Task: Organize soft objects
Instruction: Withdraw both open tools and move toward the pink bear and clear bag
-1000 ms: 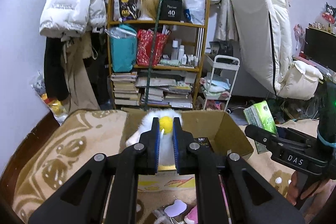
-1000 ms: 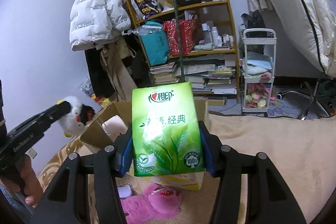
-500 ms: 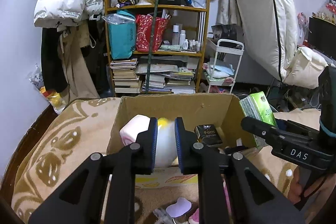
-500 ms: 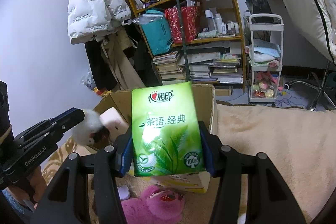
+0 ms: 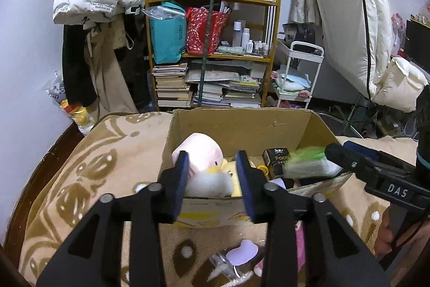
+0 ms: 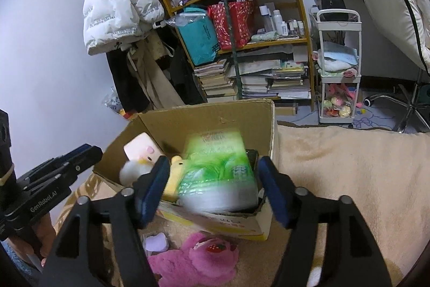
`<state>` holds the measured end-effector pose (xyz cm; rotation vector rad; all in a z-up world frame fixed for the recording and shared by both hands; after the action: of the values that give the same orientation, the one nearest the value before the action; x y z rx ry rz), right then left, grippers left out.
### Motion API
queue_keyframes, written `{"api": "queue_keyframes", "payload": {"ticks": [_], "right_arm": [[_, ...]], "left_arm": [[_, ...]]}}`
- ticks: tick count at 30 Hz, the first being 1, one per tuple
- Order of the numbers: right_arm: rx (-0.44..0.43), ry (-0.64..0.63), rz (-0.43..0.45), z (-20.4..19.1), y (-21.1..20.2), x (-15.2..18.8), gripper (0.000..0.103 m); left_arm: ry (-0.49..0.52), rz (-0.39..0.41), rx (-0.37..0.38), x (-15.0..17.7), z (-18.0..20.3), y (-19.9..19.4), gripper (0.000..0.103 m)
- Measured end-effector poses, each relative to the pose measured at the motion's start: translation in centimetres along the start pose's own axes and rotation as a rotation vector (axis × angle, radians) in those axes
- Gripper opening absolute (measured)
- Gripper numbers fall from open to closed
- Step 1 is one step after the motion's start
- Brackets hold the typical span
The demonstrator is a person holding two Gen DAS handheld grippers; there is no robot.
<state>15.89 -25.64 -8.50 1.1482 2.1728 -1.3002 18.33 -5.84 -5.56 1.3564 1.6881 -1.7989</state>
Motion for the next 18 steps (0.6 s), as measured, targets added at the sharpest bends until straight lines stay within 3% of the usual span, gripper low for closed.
{"api": "queue_keyframes", "payload": {"ticks": [5, 8, 11, 14, 18], "right_arm": [[0.012, 0.001, 0.013, 0.0, -0.7, 0.1, 0.079], [0.017, 0.004, 0.028, 0.1, -1.6, 0.1, 0.09], [0.016, 0.009, 0.05, 0.1, -2.8, -0.1, 0.093], [0.02, 0.009, 0.057, -0.1, -3.7, 0.0, 0.102], [0.023, 0.011, 0.075, -0.4, -5.1, 0.3, 0.103]], "left_arm": [[0.029, 0.001, -0.035, 0.0, -0.2, -1.1, 0.061], [0.025, 0.006, -0.047, 0.1, -0.4, -1.8, 0.078], [0.021, 0.005, -0.069, 0.4, -0.7, -2.7, 0.088], [0.016, 0.0, -0.085, 0.6, -0.9, -3.4, 0.091], [0.01, -0.019, -0.091, 1.3, -1.1, -4.4, 0.093]]}}
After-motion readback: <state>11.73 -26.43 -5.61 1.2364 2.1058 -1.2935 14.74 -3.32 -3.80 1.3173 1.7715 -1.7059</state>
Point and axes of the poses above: each gripper's, at about its wrist camera, not at the fingertips, and y roughly the way its jaws point, z to its right, x to its underside, the point moved 5 cm from there along y, roughly the way its jaws point, and after that the axes turned 13 degrees about y, right-handed, at the moved point
